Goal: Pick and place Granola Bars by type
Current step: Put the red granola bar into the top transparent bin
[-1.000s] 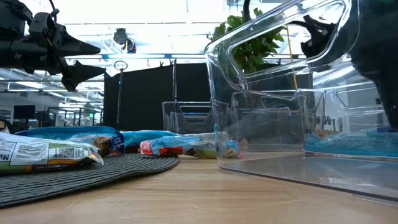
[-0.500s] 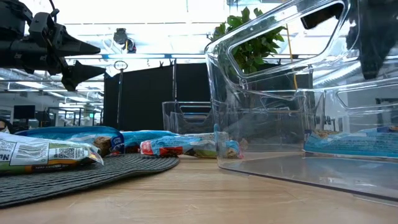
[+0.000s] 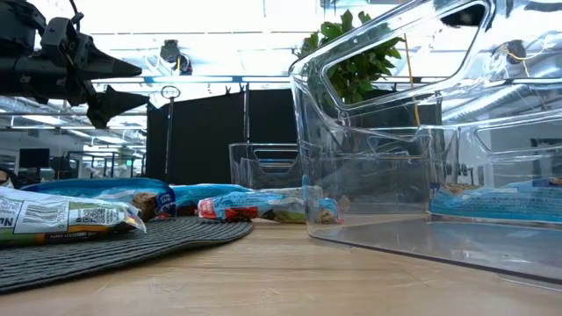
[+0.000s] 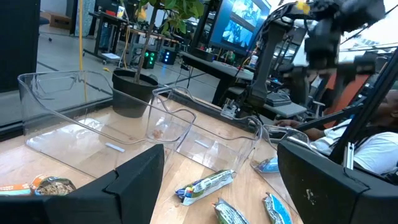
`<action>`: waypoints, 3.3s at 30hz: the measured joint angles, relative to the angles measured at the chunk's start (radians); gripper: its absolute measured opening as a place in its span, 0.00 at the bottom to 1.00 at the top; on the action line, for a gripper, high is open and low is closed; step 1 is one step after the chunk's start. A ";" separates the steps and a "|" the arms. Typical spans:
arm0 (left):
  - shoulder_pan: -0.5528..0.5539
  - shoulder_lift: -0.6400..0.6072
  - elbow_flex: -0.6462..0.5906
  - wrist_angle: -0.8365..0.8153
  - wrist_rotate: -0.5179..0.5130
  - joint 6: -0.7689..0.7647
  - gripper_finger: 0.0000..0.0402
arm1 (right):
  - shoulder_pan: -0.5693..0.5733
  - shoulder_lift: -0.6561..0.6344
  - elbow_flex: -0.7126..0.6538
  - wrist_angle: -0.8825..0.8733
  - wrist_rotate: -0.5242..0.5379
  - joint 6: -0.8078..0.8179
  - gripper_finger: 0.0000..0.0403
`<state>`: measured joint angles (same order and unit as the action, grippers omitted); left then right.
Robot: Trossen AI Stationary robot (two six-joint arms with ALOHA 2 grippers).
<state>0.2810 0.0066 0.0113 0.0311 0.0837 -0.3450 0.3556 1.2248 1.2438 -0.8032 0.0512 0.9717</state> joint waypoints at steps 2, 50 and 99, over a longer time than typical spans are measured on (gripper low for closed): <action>0.000 0.000 0.000 0.000 0.000 0.000 0.77 | -0.016 -0.042 0.000 0.067 0.000 -0.045 0.59; 0.000 0.000 0.000 0.000 0.000 0.000 0.77 | -0.167 -0.684 -0.020 0.066 0.346 -0.848 0.58; 0.000 0.000 0.000 0.001 0.000 0.000 0.77 | -0.166 -1.222 -0.903 0.500 0.367 -0.796 0.57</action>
<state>0.2810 0.0067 0.0113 0.0319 0.0841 -0.3447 0.1894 0.0025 0.3412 -0.3037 0.4177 0.1761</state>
